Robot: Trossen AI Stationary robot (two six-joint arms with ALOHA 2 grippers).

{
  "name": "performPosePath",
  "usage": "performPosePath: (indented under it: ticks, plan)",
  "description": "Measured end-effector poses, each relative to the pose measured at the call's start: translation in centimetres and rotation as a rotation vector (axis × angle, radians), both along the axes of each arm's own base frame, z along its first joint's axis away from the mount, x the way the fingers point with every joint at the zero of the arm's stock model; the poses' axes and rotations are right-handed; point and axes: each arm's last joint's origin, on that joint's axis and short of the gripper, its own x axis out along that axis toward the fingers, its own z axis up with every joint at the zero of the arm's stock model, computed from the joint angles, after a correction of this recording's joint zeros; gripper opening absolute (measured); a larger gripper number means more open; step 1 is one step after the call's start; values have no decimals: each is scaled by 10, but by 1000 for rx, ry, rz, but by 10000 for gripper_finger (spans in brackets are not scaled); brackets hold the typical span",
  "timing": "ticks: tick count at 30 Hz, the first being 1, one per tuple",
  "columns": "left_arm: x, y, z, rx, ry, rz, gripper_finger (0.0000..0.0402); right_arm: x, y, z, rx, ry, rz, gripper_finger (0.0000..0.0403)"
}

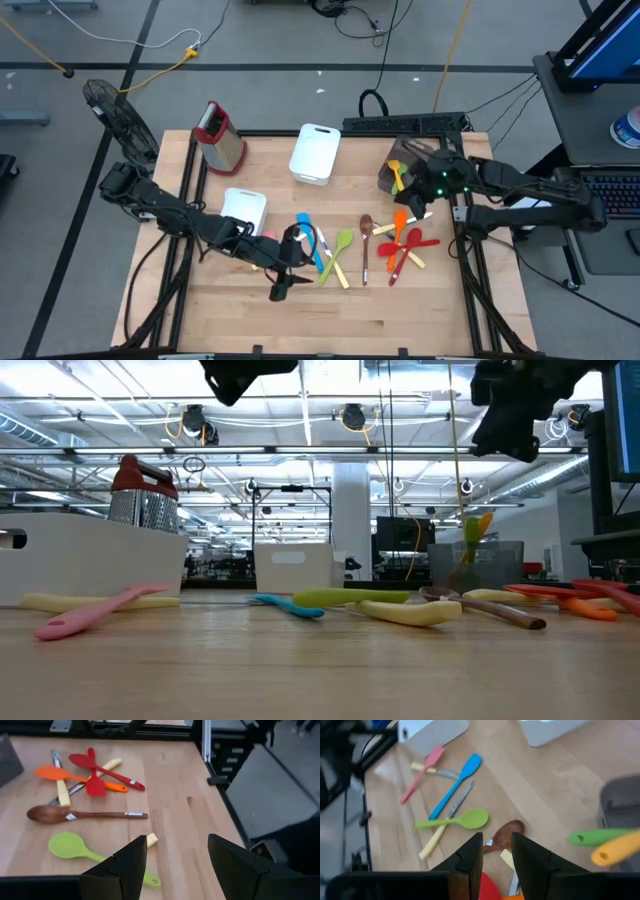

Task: Pick & Place Kitchen Items
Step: Put the pink spatula into the black bin

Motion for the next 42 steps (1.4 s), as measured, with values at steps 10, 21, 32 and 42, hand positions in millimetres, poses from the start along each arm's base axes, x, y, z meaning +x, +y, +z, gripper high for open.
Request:
performPosePath:
  ticks: [10,21,32,42]
  plan:
    - [-6,2,-9,-114,136,189,214,-1,10,4,-171,-38,182,93]
    - [-24,11,-29,-402,465,585,214,-14,12,13,-230,-107,203,91]
    - [-31,22,-49,-525,629,936,214,-16,13,14,-232,-115,202,91]
    - [-28,3,-74,-581,725,1014,214,-16,13,14,-232,-115,203,91]
